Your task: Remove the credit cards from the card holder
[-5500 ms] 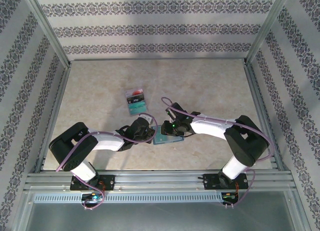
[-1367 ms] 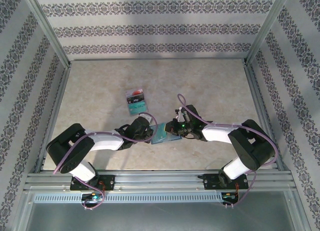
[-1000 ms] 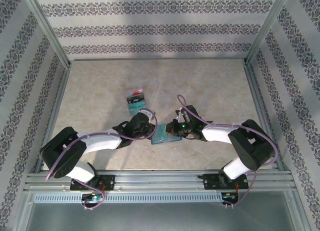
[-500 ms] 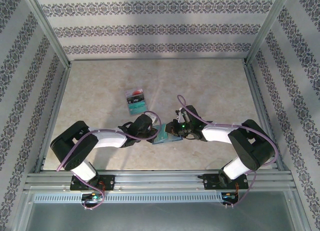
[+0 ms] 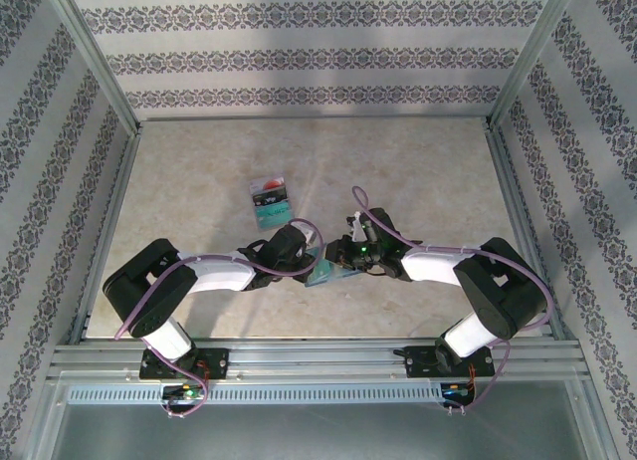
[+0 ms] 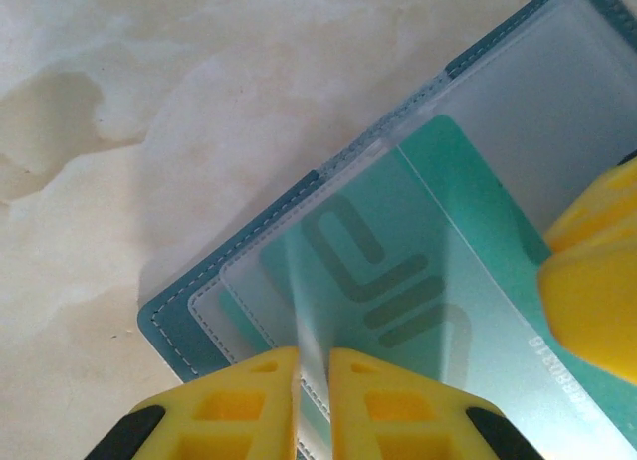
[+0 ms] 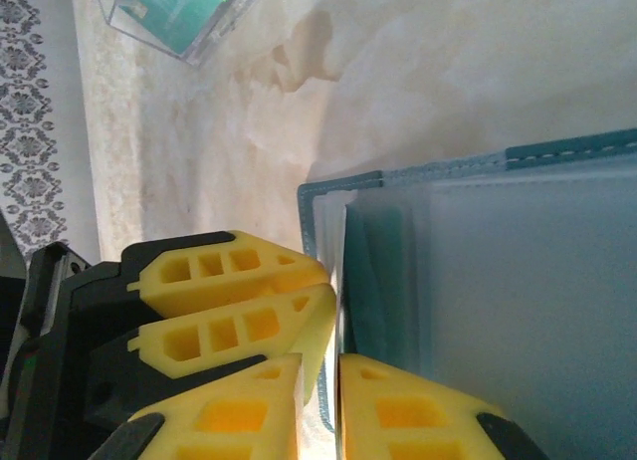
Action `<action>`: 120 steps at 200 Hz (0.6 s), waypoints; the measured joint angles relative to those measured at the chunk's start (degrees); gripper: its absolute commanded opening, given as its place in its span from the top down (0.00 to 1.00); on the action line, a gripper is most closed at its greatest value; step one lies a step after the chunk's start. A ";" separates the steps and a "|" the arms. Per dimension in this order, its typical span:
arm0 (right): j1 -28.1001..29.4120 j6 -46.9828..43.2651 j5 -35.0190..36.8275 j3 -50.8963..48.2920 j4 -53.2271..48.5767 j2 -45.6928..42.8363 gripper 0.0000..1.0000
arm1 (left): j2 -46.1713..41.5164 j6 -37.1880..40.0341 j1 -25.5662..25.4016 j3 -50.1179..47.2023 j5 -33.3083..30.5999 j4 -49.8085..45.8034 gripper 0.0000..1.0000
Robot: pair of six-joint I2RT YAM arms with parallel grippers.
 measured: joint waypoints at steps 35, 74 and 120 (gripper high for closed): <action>0.68 0.00 -0.02 0.44 1.03 1.44 0.78 | 0.00 0.00 0.00 0.00 -0.04 -0.13 0.85; 0.68 0.11 0.02 0.59 1.07 2.19 0.86 | 0.00 0.00 0.00 0.00 -0.17 -0.15 0.85; 0.52 -0.04 0.02 0.39 0.94 1.57 0.89 | 0.00 0.00 0.00 0.00 -0.35 -0.17 0.85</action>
